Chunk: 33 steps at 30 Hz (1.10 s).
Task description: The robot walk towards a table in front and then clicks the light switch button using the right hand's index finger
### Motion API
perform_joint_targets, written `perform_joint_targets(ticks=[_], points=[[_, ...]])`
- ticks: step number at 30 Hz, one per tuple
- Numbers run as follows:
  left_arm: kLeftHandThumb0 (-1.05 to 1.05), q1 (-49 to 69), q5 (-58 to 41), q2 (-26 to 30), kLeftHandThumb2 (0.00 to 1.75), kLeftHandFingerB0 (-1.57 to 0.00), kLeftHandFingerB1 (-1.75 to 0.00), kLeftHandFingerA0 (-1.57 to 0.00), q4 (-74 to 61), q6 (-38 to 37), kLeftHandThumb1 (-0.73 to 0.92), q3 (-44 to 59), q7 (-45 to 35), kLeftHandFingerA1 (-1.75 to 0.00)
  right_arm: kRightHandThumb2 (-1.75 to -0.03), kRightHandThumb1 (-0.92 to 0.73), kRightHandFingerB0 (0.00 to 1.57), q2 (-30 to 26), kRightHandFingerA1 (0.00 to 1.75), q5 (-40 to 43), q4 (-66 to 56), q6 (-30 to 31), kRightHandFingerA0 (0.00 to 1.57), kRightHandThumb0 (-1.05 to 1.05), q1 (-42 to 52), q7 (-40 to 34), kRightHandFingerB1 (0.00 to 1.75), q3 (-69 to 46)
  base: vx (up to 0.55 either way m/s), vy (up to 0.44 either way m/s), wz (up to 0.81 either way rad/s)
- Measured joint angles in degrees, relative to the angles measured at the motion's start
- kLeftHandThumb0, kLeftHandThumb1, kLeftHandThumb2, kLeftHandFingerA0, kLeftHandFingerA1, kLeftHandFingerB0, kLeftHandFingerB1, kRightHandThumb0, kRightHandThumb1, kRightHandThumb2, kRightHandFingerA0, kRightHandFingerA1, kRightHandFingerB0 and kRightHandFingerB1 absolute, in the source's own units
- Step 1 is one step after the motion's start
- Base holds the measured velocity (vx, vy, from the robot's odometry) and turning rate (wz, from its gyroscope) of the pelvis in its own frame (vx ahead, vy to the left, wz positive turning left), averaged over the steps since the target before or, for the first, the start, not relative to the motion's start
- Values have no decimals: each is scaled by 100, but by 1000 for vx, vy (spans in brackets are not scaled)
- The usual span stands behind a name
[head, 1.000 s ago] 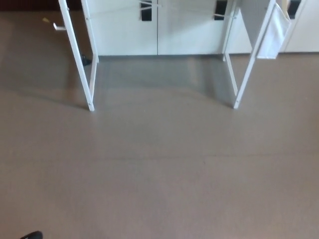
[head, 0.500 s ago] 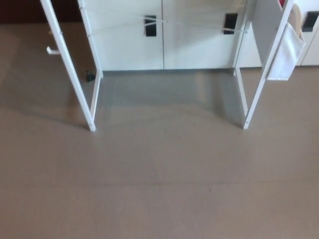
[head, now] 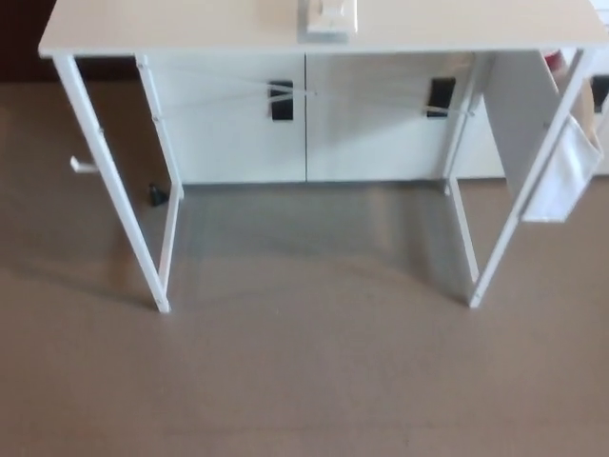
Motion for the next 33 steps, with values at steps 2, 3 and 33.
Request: perform_joint_targets(ticks=[2, 3, 33], points=[[-40, -13, 8, -7, 64, -22, -33, -40, 33, -24, 80, 3, 8, -43, -56, -58, 42, 28, 56, 1, 74, -1, 61, -40, 1, 8, 45, 12, 337, -347, 31], [-42, -32, 14, -24, 64, -21, -33, -39, 51, -31, 79, -19, 5, -43, -56, -59, 43, 1, 55, 4, 68, -38, 61, -37, -23, 13, 45, 1, 299, -389, 70], [-37, 113, 69, 12, 64, -26, -35, -41, 261, -355, 78, 20, -113, -43, -57, -62, 42, 12, 57, -78, 227, -284, 63, -38, 72, -43, 46, 89, 339, 13, 0]])
